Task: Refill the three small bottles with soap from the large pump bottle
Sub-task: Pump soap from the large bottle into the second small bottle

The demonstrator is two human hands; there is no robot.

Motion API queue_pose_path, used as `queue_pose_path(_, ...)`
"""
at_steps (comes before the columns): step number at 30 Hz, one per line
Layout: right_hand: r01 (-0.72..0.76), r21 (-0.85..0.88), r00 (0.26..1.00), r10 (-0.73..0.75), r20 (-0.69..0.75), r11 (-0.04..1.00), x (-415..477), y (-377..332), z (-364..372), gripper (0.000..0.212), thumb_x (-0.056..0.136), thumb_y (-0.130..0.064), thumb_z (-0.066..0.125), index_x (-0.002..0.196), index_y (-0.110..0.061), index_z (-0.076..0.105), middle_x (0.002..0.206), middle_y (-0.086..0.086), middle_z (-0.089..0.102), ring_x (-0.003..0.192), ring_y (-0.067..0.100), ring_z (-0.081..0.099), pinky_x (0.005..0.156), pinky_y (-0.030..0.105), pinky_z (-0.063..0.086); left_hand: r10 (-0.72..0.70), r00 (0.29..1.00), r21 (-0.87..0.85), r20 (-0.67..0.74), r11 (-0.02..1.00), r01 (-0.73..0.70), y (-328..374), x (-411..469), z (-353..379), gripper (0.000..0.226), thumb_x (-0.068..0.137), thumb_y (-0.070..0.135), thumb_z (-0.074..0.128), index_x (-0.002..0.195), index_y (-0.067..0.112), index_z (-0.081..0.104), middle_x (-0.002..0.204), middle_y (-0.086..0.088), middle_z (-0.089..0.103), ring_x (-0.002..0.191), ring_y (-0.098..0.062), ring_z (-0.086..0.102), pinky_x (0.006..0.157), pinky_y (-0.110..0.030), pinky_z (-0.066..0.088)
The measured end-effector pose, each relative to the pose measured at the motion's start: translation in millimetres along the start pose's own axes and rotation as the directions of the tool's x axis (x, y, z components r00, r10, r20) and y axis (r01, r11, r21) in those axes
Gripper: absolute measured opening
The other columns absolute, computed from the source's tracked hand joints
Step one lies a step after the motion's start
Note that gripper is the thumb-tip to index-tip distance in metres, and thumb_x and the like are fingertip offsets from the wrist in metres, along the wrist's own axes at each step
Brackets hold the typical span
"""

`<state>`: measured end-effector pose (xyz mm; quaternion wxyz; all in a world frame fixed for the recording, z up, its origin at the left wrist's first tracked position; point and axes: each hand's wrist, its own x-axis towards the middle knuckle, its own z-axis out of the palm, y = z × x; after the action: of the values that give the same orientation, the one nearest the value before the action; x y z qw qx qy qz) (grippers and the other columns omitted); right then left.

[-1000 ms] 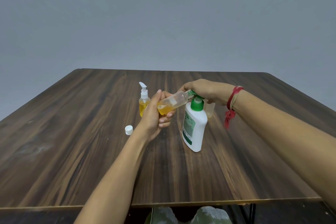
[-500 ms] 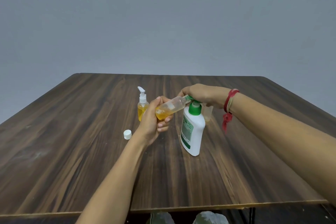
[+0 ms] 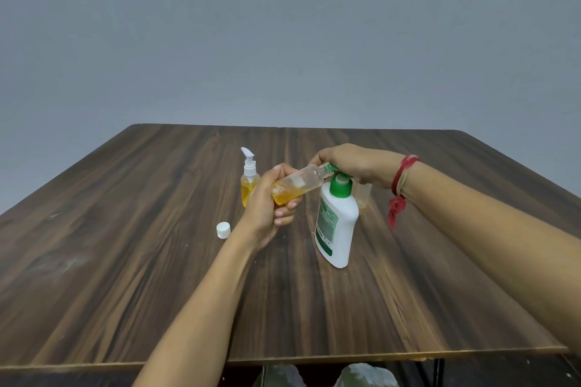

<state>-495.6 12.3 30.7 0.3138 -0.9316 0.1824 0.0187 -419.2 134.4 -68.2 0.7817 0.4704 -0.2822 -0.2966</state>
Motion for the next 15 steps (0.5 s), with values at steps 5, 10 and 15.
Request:
queue_pose_path(5,0.001,-0.006,1.000,-0.001,-0.011,1.000,0.1,1.9,3.7,0.035,0.095,-0.005,0.033,0.113,-0.009,0.063,0.072,-0.004,0.052,0.060,0.006,0.042,0.039,0.008,0.035,0.004,1.000,0.005,-0.019,1.000,-0.004,0.3,0.4,-0.2,0.042,0.102,0.030,0.023,0.074,0.013,0.049,0.047,-0.002,0.038,0.032,-0.004,0.021,0.031,-0.013,0.014)
queue_pose_path(10,-0.002,0.045,1.000,0.003,-0.022,0.999,1.5,2.7,1.7,0.032,0.095,-0.008,0.035,0.105,-0.017,0.064,0.075,-0.004,0.055,0.060,0.005,0.044,0.041,0.010,0.036,-0.001,1.000,0.020,-0.022,1.000,0.001,0.3,0.1,0.7,0.041,0.102,0.030,0.023,0.075,0.012,0.048,0.047,-0.002,0.038,0.033,-0.005,0.020,0.036,-0.017,0.010)
queue_pose_path(15,0.006,-0.002,1.000,-0.006,-0.002,1.000,2.2,1.2,0.7,0.030,0.094,-0.007,0.035,0.101,-0.012,0.064,0.076,-0.001,0.056,0.058,0.006,0.042,0.040,0.010,0.034,0.003,1.000,0.016,-0.022,1.000,-0.002,0.1,-0.4,0.2,0.041,0.102,0.030,0.023,0.075,0.012,0.048,0.047,-0.002,0.038,0.033,-0.005,0.021,0.035,-0.018,0.011)
